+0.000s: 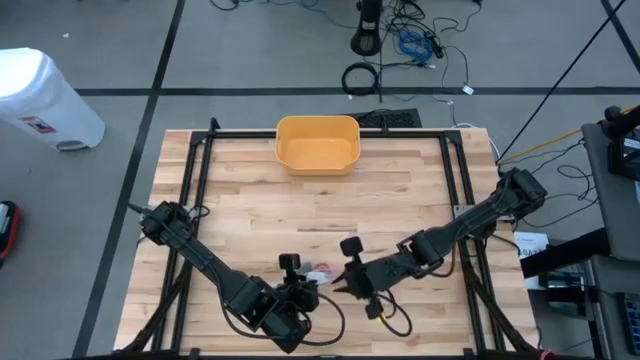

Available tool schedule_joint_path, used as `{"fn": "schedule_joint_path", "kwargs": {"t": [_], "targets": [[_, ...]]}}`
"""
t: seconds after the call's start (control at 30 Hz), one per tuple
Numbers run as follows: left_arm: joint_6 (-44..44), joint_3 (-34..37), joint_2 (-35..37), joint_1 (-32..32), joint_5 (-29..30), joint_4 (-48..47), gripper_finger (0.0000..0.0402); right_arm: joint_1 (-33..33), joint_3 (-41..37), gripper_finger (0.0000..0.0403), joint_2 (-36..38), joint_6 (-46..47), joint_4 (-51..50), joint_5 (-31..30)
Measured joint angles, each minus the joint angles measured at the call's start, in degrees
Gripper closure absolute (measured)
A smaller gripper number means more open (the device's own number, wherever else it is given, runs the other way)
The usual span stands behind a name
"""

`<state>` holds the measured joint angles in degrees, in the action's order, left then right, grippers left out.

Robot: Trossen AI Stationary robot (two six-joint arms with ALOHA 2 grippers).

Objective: Roll bandage
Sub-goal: Close the transparent zip bag

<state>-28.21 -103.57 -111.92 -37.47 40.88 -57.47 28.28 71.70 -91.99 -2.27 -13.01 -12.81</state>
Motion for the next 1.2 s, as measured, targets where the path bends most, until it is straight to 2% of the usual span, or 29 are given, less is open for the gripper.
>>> {"fn": "schedule_joint_path", "kwargs": {"t": [0.07, 0.2, 0.27, 0.37, 0.5, 0.67, 0.8, 0.9, 1.2], "targets": [[0.0, 0.0, 0.0, 0.0, 0.3, 0.2, 0.0371, 0.2, 0.0, 0.0298, -0.7, -0.3, 1.5, -2.0], [0.0, 0.0, 0.0, 0.3, 0.3, 0.7, 0.0371, -0.9, 0.0, 0.0223, -2.8, 0.6, 4.4, -2.5], [0.0, 0.0, 0.0, 0.3, 0.3, 1.0, 0.0371, -1.7, 0.0, 0.0201, -3.8, 1.6, 4.7, -2.4], [0.0, 0.0, 0.0, 0.3, 0.3, 1.0, 0.0371, -2.8, 0.0, 0.0195, -4.3, 2.0, 4.5, -2.1], [0.0, 0.0, 0.0, 0.3, 0.3, 1.0, 0.0371, -2.9, 0.0, 0.0228, -4.3, 1.3, 5.0, -2.0], [0.1, 0.0, 0.0, 0.3, 0.3, 1.0, 0.0371, -3.3, 0.0, 0.0307, -4.3, 0.8, 4.9, 2.1], [0.1, 0.0, 0.0, 0.3, 0.3, 1.0, 0.0371, -3.5, 0.0, 0.0361, -4.5, 0.5, 4.7, 2.6], [0.1, 0.0, 0.0, 0.3, 0.3, 1.0, 0.0371, -3.4, 0.0, 0.0379, -4.5, 0.1, 4.8, 2.7], [0.1, 0.0, 0.0, 0.3, 0.3, 1.0, 0.0371, -3.5, 0.0, 0.0401, -4.5, -0.8, 5.0, 2.7]]}}
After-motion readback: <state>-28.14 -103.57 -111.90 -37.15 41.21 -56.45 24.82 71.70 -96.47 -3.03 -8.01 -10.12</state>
